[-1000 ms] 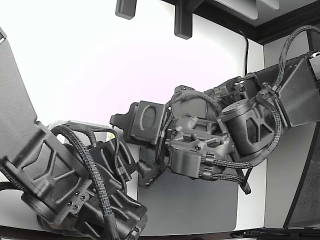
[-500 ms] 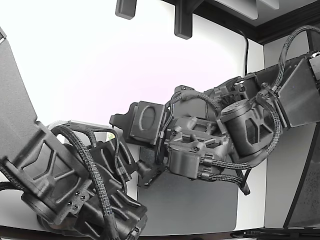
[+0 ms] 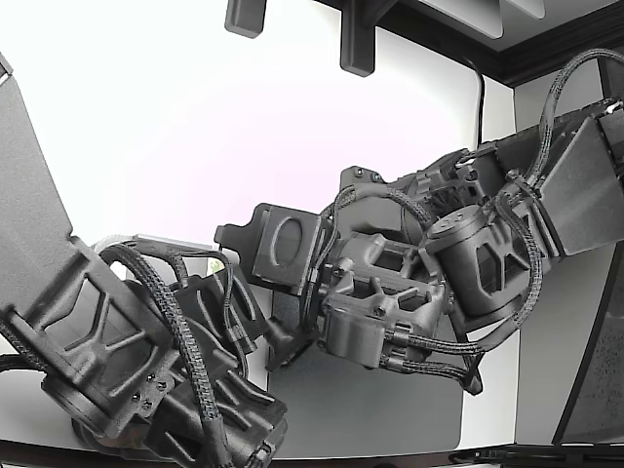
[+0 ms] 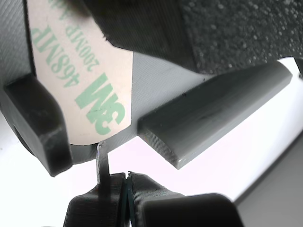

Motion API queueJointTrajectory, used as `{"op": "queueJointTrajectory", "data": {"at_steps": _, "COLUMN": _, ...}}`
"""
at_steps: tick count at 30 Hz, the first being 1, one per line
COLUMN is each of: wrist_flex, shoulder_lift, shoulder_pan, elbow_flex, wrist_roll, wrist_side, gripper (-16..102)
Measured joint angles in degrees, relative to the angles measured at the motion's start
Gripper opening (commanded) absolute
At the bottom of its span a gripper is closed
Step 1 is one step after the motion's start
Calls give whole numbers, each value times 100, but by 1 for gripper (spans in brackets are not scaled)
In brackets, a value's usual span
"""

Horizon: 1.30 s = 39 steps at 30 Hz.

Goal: Peel off protective film from adhesive tape.

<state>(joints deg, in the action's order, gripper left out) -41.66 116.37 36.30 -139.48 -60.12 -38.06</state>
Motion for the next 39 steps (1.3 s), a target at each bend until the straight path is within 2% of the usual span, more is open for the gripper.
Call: {"op": "queueJointTrajectory", "data": {"at_steps": 39, "wrist_flex": 255, "shoulder_lift": 281, "shoulder_pan": 18, "elbow_flex": -272, "wrist_roll": 88, "wrist_side": -9, "gripper": -10}}
